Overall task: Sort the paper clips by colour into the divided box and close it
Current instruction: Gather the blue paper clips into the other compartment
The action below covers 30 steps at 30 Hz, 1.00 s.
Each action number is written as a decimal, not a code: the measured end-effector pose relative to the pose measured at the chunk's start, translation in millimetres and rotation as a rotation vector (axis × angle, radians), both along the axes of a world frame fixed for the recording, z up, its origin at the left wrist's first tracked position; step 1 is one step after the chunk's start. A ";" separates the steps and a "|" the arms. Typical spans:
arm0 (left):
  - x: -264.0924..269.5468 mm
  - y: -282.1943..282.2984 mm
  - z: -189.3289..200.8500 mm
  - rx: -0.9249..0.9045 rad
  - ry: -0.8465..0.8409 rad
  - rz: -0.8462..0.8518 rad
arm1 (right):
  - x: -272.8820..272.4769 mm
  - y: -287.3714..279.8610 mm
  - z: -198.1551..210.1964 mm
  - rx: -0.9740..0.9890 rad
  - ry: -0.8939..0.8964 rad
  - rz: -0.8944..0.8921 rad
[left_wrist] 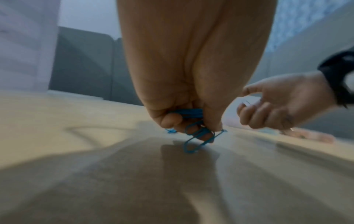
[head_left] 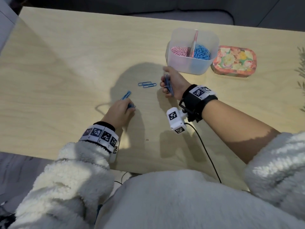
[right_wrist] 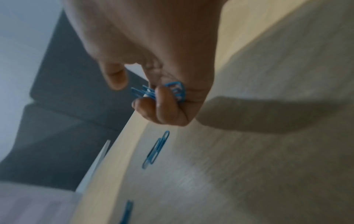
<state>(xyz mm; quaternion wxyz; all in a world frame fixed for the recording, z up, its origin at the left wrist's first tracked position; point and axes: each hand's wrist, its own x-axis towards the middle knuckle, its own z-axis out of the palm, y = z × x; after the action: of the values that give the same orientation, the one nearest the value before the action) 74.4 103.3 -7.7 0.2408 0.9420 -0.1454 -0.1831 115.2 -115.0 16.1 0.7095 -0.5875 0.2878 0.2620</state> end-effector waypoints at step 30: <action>49.5 -51.9 4.7 0.198 0.051 -0.035 | -83.3 -33.5 -10.6 -1.090 -0.363 0.950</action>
<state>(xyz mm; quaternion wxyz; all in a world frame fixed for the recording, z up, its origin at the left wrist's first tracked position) 123.9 51.4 -3.0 0.1469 0.9535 -0.1366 -0.2247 32.0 -148.5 5.4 0.1645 -0.9512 -0.0298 0.2596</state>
